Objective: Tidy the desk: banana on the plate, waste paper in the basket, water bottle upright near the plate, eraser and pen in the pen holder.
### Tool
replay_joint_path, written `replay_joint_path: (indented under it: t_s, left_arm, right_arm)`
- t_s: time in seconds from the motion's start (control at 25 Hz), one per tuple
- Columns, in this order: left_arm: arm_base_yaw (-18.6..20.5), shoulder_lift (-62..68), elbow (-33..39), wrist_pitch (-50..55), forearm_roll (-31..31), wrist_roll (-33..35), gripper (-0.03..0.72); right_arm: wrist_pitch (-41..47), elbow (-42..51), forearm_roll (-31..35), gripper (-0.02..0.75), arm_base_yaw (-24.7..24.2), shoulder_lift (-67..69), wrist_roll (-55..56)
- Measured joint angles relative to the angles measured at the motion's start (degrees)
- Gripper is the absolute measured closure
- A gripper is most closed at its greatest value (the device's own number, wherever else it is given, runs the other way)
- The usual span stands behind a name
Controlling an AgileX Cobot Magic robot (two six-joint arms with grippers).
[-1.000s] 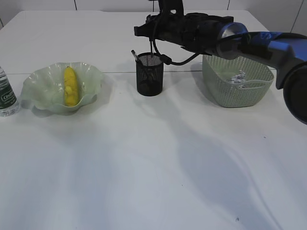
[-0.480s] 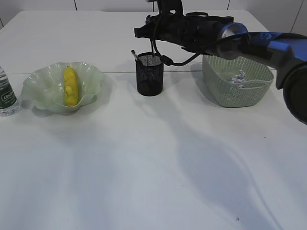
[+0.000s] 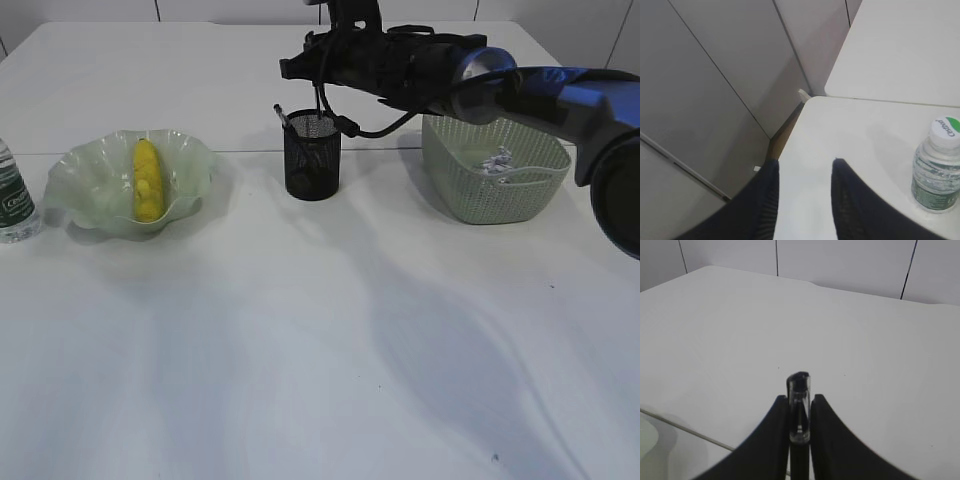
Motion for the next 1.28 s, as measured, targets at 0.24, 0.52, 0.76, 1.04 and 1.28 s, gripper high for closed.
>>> replay_joint_path:
  t_s: [0.24,0.52,0.76,1.04,1.28]
  left_arm:
    - [0.0,0.0,0.0,-0.22,0.81,0.0,0.447]
    - [0.0,0.0,0.0,-0.33,1.35,0.0,0.447]
    - [0.0,0.0,0.0,-0.33,1.45,0.0,0.447]
    - [0.0,0.0,0.0,-2.01,2.57,0.0,0.447]
    - [0.0,0.0,-0.45,-9.39,4.3,-0.13,0.447]
  right_arm:
    - [0.0,0.0,0.0,0.574,0.0,0.02,0.0]
    - [0.0,0.0,0.0,0.55,0.0,0.02,0.0]
    - [0.0,0.0,-0.35,0.547,0.0,0.02,0.0]
    - [0.0,0.0,-4.18,0.547,0.0,-1.14,0.0]
    - [1.14,0.0,-4.64,0.546,0.0,-5.33,2.77]
